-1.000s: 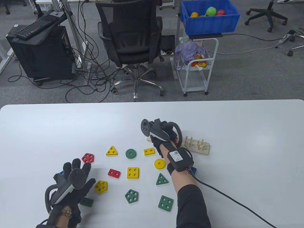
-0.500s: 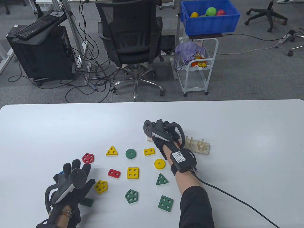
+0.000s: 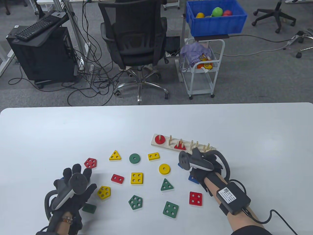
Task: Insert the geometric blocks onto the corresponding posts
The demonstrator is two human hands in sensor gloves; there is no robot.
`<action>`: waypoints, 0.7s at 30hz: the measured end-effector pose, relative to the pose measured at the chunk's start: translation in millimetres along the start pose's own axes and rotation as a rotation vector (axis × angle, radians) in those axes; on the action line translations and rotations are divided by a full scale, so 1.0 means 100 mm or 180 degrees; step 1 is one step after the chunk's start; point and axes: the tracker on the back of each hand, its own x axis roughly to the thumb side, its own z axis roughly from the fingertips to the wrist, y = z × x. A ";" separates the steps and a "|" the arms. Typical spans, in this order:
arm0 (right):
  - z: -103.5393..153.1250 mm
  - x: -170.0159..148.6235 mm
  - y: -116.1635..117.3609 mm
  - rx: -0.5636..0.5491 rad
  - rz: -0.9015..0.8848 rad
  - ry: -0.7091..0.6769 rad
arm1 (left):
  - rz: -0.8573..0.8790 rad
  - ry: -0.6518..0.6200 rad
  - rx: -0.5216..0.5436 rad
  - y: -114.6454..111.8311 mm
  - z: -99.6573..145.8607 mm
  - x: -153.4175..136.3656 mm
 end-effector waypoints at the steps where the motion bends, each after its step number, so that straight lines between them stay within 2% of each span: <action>1: 0.02 -0.01 0.06 0.0037 0.0005 0.0001 | -0.0001 0.0001 0.0004 0.00 0.00 0.00; 5: 0.06 0.01 0.24 0.0027 -0.0257 -0.0092 | -0.0048 -0.0008 -0.0003 -0.02 0.01 0.01; 9: 0.07 0.06 0.30 -0.0259 -0.0191 -0.0057 | -0.0065 -0.0018 -0.0004 -0.02 0.01 0.02; 11: 0.09 0.09 0.30 -0.0402 -0.0096 -0.0079 | -0.0057 -0.0020 -0.0002 -0.02 0.01 0.02; 17: 0.09 0.16 0.31 -0.0516 0.0139 -0.0183 | -0.0057 -0.0025 0.0000 -0.03 0.01 0.02; 21: 0.10 0.12 0.26 -0.0637 0.0015 -0.0243 | -0.0039 -0.0043 0.0019 -0.02 0.01 0.03</action>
